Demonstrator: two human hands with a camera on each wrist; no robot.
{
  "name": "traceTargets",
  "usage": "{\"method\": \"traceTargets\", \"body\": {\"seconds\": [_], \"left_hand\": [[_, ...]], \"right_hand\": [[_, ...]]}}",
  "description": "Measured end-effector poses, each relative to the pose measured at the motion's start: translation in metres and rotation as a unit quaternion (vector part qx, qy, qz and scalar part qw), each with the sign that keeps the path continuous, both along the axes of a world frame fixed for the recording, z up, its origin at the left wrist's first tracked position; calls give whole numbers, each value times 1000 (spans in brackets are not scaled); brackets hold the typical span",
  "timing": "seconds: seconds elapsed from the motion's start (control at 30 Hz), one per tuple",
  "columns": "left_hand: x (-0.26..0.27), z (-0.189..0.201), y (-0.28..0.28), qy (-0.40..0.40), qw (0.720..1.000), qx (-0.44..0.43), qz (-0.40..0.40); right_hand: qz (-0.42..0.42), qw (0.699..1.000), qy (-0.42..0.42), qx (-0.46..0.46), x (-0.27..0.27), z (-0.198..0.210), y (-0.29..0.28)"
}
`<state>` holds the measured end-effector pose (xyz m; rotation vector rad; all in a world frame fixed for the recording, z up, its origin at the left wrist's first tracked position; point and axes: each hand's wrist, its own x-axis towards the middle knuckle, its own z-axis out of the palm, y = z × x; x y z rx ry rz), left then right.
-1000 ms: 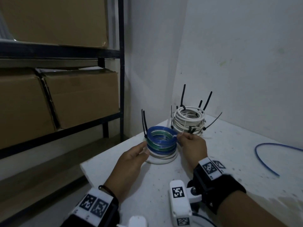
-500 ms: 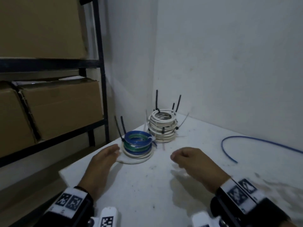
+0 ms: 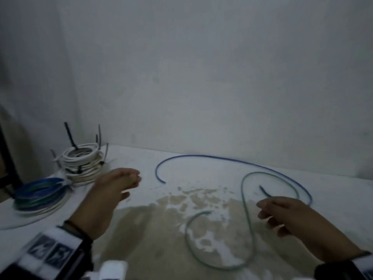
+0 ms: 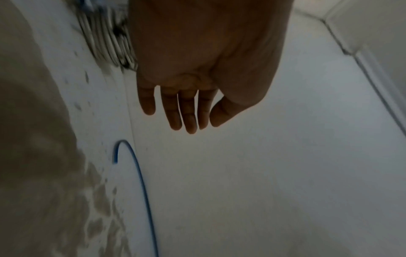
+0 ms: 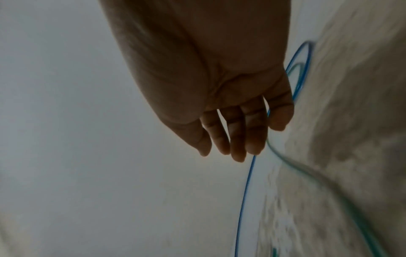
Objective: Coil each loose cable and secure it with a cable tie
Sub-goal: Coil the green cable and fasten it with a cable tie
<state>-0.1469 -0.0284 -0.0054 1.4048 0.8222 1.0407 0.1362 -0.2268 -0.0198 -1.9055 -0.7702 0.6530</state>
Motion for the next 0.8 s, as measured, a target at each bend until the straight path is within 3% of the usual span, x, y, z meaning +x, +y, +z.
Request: {"method": "traceTargets", "body": {"seconds": [0.1,0.23,0.37,0.47,0.57,0.7,0.8], "left_hand": [[67,-8,-20,106,992,18,-66],[133,-21,-30,232,962,78,-125],[166,-29,-8,411,887,192,-83],[166,-32,32,493,849,187,-39],[159,-34,64,627,753,198,-39],[157,-46,75,726,632,254,-94],[157,-52,78,757,582,285,-86]], "right_hand": [[-85,994,37,53,28,-10,-22],[-136,981,117,78,40,-29,-25],[-144,973,151,99,40,-50,-17],[-123,984,107,76,42,-60,-12],[-107,988,81,76,42,-63,-10],[-91,991,64,72,43,-69,-6],[-84,993,58,66,44,-71,-6]]}}
